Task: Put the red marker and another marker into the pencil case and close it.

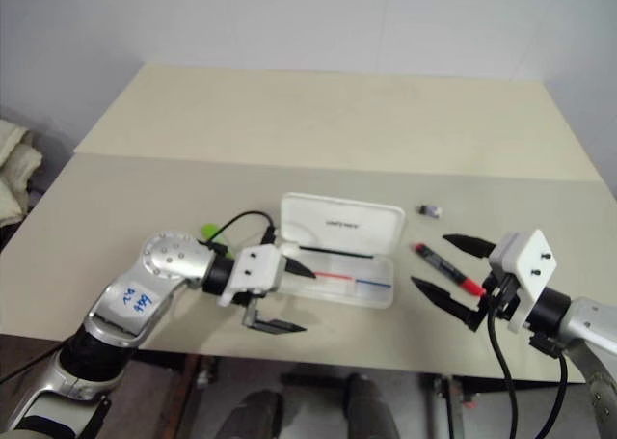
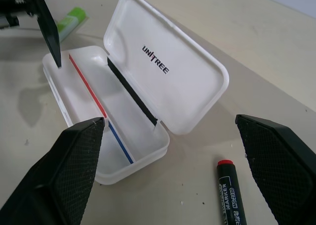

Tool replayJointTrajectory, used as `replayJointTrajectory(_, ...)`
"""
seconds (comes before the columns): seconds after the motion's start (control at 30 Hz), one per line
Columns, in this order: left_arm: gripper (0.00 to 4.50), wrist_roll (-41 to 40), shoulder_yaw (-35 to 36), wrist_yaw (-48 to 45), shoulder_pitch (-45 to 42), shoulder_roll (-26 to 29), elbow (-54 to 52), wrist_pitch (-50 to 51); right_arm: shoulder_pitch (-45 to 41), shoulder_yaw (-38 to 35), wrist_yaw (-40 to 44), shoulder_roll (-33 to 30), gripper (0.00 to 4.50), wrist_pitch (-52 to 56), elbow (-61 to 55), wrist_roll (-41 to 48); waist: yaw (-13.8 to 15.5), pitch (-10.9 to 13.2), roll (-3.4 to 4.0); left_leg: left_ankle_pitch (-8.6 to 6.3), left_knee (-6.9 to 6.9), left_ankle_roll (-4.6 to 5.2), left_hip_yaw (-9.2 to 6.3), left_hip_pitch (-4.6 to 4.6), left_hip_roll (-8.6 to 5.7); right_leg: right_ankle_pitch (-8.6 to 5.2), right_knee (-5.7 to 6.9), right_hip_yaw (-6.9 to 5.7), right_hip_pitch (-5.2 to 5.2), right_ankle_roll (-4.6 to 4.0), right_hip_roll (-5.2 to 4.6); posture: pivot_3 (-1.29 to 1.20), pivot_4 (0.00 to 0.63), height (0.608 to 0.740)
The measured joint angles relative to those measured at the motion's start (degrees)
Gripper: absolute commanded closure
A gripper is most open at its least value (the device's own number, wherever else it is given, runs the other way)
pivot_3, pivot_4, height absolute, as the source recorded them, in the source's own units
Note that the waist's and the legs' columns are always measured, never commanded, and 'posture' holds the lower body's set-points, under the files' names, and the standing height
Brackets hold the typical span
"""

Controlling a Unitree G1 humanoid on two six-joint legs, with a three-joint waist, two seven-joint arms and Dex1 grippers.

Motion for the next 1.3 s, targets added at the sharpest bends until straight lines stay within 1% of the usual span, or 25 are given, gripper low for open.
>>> replayJointTrajectory(0.17, 0.01, -6.35, 6.40, 2.54, 1.21, -1.96, -0.92, -0.20, -1.43, 2.15, -1.65, 0.10, 0.00, 0.92, 3.67, -2.21, -0.09, 0.00, 0.00, 0.00, -0.01, 0.00, 0.08, 0.03, 0.00, 0.00, -0.03, 0.09, 0.00, 0.00, 0.00, 0.00, 0.150, 0.740)
replayJointTrajectory(0.3, 0.01, -15.31, 12.12, 3.46, 3.89, -5.82, -0.92, -0.02, -2.92, 3.70, -2.11, 0.15, 0.00, 0.72, 6.95, -3.72, -0.04, 0.00, 0.00, 0.00, 0.01, 0.00, 0.10, 0.02, 0.00, 0.02, -0.05, 0.11, 0.00, 0.03, 0.00, 0.00, 0.150, 0.740)
replayJointTrajectory(0.37, 0.01, -18.87, 14.03, 3.52, 4.89, -6.18, -0.97, -0.02, -4.96, 5.00, -2.30, 0.50, 0.00, 0.12, 9.51, -4.39, -0.15, 0.00, 0.00, 0.00, 0.01, 0.00, 0.14, 0.04, 0.00, 0.05, -0.05, 0.17, 0.00, 0.04, 0.01, 0.00, 0.150, 0.740)
replayJointTrajectory(0.43, 0.01, -20.43, 15.21, 3.32, 6.91, -5.98, -1.04, -0.76, -7.15, 6.35, -2.50, 0.49, 0.00, -0.60, 13.16, -5.93, -0.18, -0.01, 0.01, 0.00, -0.01, 0.00, 0.27, 0.11, 0.00, 0.05, -0.05, 0.31, 0.00, 0.03, 0.03, 0.00, 0.150, 0.740)
replayJointTrajectory(0.57, 0.01, -21.61, 15.98, 3.55, 10.38, -5.73, -1.05, -2.43, -9.88, 9.51, -1.93, 0.04, 0.00, -2.04, 19.88, -9.74, -0.12, 0.00, 0.00, 0.00, 0.01, 0.00, 0.35, 0.11, 0.01, 0.03, -0.08, 0.43, 0.00, -0.04, 0.07, 0.00, 0.150, 0.740)
replayJointTrajectory(0.63, 0.01, -22.79, 16.61, 3.52, 11.31, -4.70, -1.13, -2.44, -11.78, 10.70, -1.61, -0.37, 0.00, -2.02, 22.45, -10.93, -0.12, 0.00, 0.01, 0.00, 0.01, 0.00, 0.46, 0.13, 0.01, 0.03, -0.10, 0.57, 0.00, -0.04, 0.07, 0.00, 0.150, 0.740)
replayJointTrajectory(0.83, 0.01, -23.65, 17.96, 4.10, 13.40, -3.99, -1.13, -5.04, -15.51, 11.99, -0.27, -1.45, 0.00, -2.91, 28.83, -13.35, -0.15, 0.00, 0.00, 0.00, 0.01, 0.01, 0.68, 0.13, 0.01, 0.08, -0.29, 0.87, 0.00, -0.04, 0.12, 0.00, 0.150, 0.740)
replayJointTrajectory(0.97, 0.01, -25.70, 18.60, 2.52, 14.89, -3.66, -1.13, -6.91, -16.77, 14.01, 2.10, -2.33, 0.00, -3.16, 31.00, -14.43, -0.41, 0.00, 0.01, 0.00, -0.02, 0.01, 0.75, 0.14, 0.03, 0.15, -0.34, 0.94, -0.01, 0.06, 0.16, 0.00, 0.150, 0.740)
replayJointTrajectory(1.07, 0.01, -26.94, 19.82, 1.48, 16.79, -2.35, -1.09, -7.09, -16.84, 15.75, 3.68, -3.70, 0.00, -2.28, 31.45, -14.92, -0.63, 0.00, 0.01, -0.01, -0.01, 0.02, 0.75, 0.13, 0.08, 0.15, -0.34, 0.95, -0.03, 0.05, 0.21, 0.00, 0.150, 0.740)
replayJointTrajectory(1.2, 0.01, -28.44, 21.92, -0.59, 19.00, 0.48, -1.10, -7.87, -17.52, 16.39, 5.08, -3.97, 0.00, -1.33, 31.95, -14.99, -1.30, 0.00, 0.01, -0.01, 0.01, 0.02, 0.77, 0.12, 0.13, 0.15, -0.37, 1.02, -0.02, -0.07, 0.30, 0.00, 0.150, 0.740)
replayJointTrajectory(1.3, 0.01, -29.25, 22.57, -2.15, 19.88, 1.29, -1.04, -8.66, -18.88, 17.98, 5.03, -3.74, 0.00, -1.30, 33.94, -15.48, -1.57, 0.00, 0.01, 0.00, 0.03, 0.02, 0.87, 0.13, 0.15, 0.15, -0.42, 1.10, -0.02, -0.26, 0.33, 0.00, 0.150, 0.740)
